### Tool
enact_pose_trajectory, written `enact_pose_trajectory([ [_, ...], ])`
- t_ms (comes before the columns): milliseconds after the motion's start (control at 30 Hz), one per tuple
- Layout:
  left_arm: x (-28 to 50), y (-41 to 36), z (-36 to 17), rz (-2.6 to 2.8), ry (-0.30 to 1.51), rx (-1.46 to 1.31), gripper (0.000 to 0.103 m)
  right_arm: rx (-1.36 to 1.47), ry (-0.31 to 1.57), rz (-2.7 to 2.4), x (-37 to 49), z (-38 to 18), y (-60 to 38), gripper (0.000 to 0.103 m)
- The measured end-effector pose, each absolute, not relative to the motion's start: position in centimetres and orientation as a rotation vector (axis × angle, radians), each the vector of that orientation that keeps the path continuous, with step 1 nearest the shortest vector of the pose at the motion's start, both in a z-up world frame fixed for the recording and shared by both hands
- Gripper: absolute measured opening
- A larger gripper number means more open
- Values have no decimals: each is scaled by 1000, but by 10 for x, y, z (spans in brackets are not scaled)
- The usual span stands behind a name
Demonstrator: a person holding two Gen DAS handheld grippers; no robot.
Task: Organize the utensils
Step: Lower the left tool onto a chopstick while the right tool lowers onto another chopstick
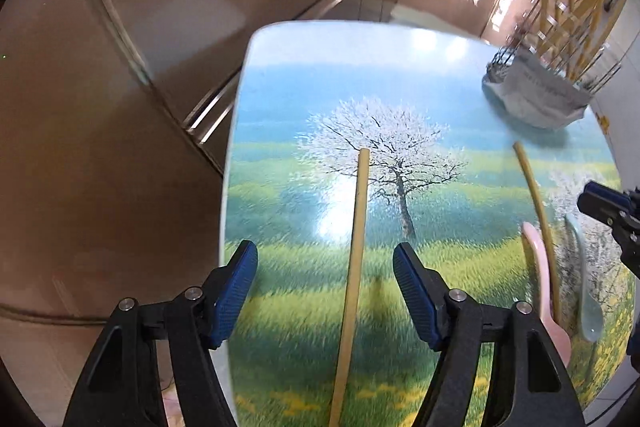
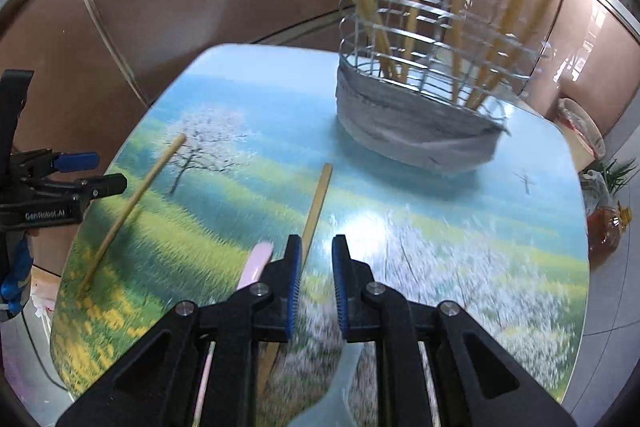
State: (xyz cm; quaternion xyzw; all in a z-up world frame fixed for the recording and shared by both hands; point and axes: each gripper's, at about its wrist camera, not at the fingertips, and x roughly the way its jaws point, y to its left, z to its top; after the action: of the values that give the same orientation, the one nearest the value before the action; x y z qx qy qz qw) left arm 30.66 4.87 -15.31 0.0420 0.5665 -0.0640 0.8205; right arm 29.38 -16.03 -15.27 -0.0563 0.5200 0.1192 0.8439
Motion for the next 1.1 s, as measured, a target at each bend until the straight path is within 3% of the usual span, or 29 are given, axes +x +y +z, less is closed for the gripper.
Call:
enact_pose_trajectory([
  [433, 336, 38, -178, -130, 1275, 115, 58, -136, 1208, 237, 333, -195, -146, 15],
  [1100, 346, 24, -176, -153, 1311, 140, 47, -58, 1241, 240, 352, -196, -155, 14],
])
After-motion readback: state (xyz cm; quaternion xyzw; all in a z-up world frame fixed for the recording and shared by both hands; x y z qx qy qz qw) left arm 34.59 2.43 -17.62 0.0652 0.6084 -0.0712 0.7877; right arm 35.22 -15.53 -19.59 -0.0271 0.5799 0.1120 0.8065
